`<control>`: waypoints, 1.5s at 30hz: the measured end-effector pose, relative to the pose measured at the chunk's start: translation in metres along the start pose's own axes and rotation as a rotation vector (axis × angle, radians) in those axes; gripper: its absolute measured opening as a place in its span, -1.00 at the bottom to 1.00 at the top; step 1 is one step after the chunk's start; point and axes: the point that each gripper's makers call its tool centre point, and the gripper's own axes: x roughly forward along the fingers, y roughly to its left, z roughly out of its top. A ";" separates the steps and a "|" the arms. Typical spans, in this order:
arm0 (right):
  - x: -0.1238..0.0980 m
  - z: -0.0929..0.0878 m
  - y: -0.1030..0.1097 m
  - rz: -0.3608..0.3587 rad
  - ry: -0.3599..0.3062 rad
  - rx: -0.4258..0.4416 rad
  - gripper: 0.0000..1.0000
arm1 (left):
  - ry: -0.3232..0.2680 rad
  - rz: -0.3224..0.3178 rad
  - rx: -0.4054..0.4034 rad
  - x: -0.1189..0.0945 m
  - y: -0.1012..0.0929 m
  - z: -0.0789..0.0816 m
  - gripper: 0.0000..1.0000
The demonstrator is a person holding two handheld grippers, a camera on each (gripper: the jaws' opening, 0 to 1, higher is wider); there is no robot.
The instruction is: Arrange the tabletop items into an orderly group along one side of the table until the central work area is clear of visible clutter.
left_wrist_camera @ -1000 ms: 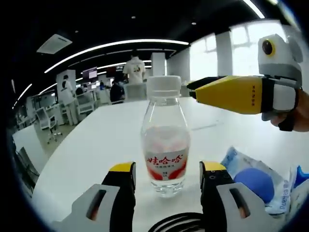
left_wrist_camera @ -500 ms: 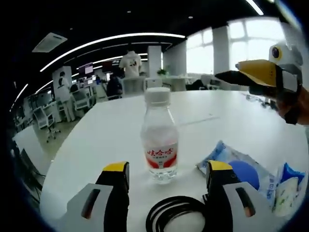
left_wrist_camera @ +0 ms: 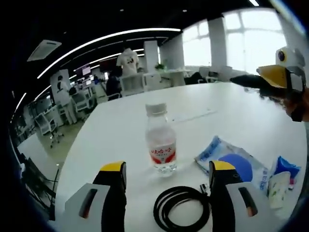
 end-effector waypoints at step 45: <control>-0.066 -0.026 -0.002 -0.179 0.019 0.190 0.19 | 0.057 -0.107 0.280 0.006 -0.043 0.000 0.25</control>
